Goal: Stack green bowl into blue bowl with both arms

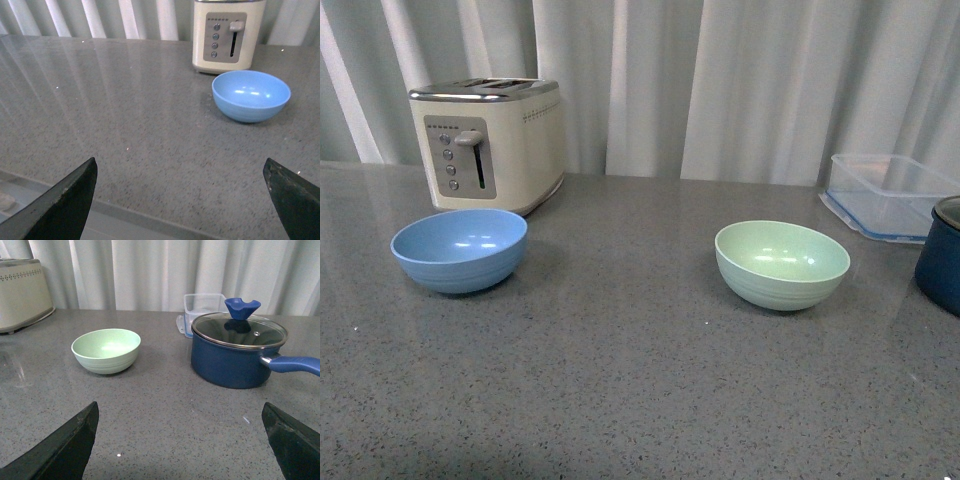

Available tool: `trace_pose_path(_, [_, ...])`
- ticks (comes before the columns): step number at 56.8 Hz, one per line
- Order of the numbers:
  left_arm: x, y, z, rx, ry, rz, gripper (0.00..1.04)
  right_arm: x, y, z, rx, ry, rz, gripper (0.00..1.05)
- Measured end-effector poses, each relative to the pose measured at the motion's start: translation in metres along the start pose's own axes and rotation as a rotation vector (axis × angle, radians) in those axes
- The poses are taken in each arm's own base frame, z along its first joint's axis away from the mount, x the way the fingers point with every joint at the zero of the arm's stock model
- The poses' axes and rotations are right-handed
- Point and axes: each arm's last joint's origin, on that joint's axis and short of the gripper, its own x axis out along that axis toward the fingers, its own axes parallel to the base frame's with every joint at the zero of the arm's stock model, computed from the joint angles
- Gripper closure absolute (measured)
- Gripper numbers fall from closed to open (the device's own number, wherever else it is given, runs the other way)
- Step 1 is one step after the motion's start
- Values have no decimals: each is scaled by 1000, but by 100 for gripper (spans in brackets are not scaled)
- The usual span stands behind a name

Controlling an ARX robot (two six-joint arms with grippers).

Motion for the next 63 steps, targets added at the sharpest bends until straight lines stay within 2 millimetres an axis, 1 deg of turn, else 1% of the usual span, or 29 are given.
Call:
trace_pose_path(5, [11, 2, 21, -11, 12, 7, 7, 0, 0, 0, 0, 0, 0, 10])
trace_pose_path(9, [24, 2, 41, -25, 28, 7, 7, 0, 0, 0, 0, 0, 0, 10])
trace_pose_path(13, [37, 3, 55, -44, 49, 6, 7, 0, 0, 0, 0, 0, 0, 10])
trace_pose_path(22, [76, 4, 90, -122, 109, -2, 7, 0, 0, 0, 0, 0, 0, 10])
trace_pose_path(24, [82, 4, 95, -132, 120, -2, 7, 0, 0, 0, 0, 0, 0, 10])
trace_pose_path(25, [88, 3, 99, -140, 135, -6, 7, 0, 0, 0, 0, 0, 0, 10])
trace_pose_path(26, [90, 3, 100, -142, 136, -6, 7, 0, 0, 0, 0, 0, 0, 10])
trace_pose_path(28, [101, 1, 108, -157, 149, -2, 7, 0, 0, 0, 0, 0, 0, 10])
trace_pose_path(29, [103, 1, 108, -157, 152, -1, 7, 0, 0, 0, 0, 0, 0, 10])
trace_pose_path(31, [115, -1, 113, -166, 173, 0, 7, 0, 0, 0, 0, 0, 0, 10])
trace_pose_path(32, [116, -1, 114, -169, 176, 0, 7, 0, 0, 0, 0, 0, 0, 10])
trace_pose_path(36, [136, -4, 116, -202, 238, -20, 7, 0, 0, 0, 0, 0, 0, 10])
trace_pose_path(42, [165, -10, 110, -264, 334, -37, 7, 0, 0, 0, 0, 0, 0, 10])
trace_pose_path(53, [213, -27, 88, -341, 503, -56, 7, 0, 0, 0, 0, 0, 0, 10])
trace_pose_path(63, [247, -42, 70, -366, 591, -54, 7, 0, 0, 0, 0, 0, 0, 10])
